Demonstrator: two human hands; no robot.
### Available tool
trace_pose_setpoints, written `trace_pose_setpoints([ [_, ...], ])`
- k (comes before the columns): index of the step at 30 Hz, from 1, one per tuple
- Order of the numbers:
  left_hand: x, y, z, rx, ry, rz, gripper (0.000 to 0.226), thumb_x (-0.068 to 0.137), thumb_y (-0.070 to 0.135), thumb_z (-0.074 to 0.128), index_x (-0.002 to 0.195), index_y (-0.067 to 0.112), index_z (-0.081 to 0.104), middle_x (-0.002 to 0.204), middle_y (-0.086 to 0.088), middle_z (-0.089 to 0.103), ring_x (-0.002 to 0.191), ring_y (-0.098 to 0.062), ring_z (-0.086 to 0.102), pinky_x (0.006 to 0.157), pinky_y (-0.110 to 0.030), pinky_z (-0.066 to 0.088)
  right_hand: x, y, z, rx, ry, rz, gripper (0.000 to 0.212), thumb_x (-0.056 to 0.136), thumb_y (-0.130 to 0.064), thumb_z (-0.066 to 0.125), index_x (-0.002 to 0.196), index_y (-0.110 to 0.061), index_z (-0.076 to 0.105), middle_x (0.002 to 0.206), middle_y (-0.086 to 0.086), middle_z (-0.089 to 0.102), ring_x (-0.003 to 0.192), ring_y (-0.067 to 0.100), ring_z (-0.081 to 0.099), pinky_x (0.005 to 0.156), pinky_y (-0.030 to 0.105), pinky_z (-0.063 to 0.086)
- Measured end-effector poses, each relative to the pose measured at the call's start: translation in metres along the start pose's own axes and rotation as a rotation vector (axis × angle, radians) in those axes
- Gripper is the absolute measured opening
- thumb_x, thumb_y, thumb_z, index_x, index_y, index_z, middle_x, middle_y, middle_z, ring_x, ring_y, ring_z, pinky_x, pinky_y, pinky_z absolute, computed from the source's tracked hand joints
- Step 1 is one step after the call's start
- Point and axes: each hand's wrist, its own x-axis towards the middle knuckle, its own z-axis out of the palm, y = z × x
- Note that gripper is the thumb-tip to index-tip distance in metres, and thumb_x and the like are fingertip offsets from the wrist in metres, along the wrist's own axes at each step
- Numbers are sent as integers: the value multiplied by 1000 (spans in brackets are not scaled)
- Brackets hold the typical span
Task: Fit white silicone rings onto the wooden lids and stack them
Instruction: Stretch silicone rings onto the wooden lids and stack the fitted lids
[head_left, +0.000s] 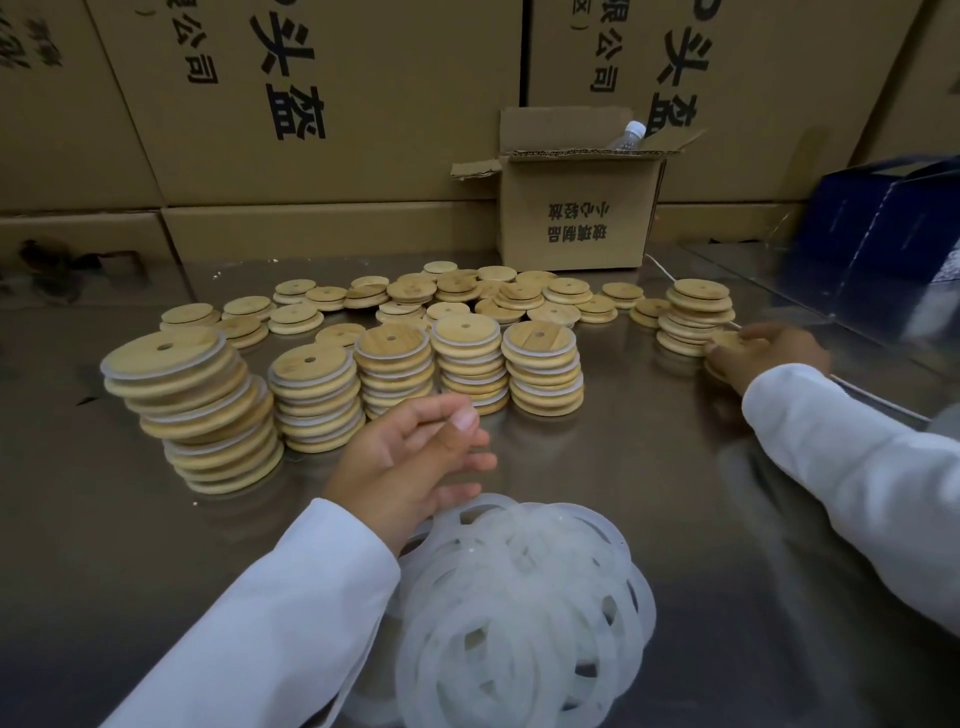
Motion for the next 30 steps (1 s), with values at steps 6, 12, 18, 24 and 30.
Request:
trace_pose_setpoints([
  [6,1,1,0,-14,19,11,51,49,39,66,95,16,65,72,1,71,73,-16,70,57,-24,55,-8,-11,-1,-10,139,-9,51,76,-40,70,120,-24,51,126,11,53,114,35,49,97,49,43],
  [12,0,3,0,-30,44,8,47,53,39,64,93,15,66,73,0,71,73,-17,70,57,-25,55,-95,-57,3,355,39,-611,46,67,-29,78,105,-31,54,101,-10,58,90,-3,54,81,6,40],
  [18,-1,8,4,-148,21,-62,56,56,54,54,84,8,69,77,-10,73,70,-20,71,52,-28,55,-194,-55,14,343,-437,-946,54,60,-22,84,99,-38,51,103,-15,58,102,3,52,87,14,40],
  [24,-4,5,1,-23,56,-59,21,63,25,63,74,8,68,60,-5,67,54,-13,64,46,-21,50,-200,-41,22,289,-473,-1008,69,60,-26,84,117,-39,48,112,-21,54,114,4,48,95,23,41],
  [30,0,1,-2,-30,193,-23,9,84,15,60,77,12,65,59,2,67,56,-9,66,52,-27,57,-174,-23,21,60,-639,-809,35,73,-36,72,103,-36,55,99,-15,58,95,0,54,84,19,45],
])
